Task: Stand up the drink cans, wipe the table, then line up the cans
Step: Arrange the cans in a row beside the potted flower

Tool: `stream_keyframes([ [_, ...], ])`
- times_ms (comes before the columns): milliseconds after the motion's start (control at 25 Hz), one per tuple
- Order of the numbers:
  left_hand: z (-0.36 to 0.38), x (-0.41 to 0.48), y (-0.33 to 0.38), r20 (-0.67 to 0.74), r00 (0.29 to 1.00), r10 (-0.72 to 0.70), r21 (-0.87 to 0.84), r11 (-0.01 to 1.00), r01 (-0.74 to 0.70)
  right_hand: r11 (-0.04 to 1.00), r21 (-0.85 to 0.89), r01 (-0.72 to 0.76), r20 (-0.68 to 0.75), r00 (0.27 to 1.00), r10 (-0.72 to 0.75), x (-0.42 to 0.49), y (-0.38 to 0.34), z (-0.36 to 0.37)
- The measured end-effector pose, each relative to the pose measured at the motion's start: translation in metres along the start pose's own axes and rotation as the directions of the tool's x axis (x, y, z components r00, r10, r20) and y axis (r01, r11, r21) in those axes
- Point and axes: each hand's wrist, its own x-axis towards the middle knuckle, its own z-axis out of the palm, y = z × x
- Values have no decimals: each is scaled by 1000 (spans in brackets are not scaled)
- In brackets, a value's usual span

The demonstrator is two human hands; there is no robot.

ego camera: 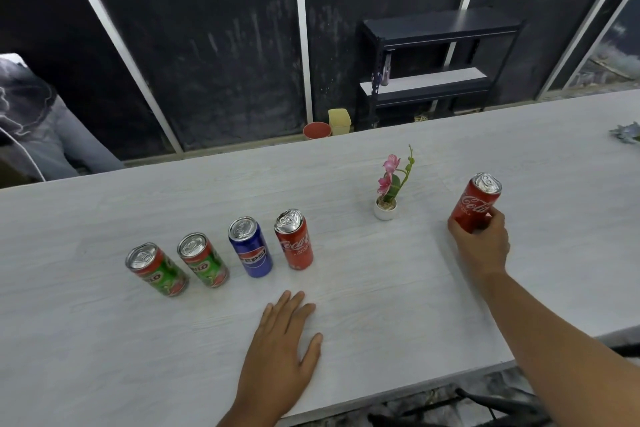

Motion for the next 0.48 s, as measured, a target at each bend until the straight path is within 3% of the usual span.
stream_keyframes([
  [480, 1, -2, -1, -14, 1000, 6, 9, 1000, -6, 996, 81, 22, 69, 997, -28, -42, -5, 19],
])
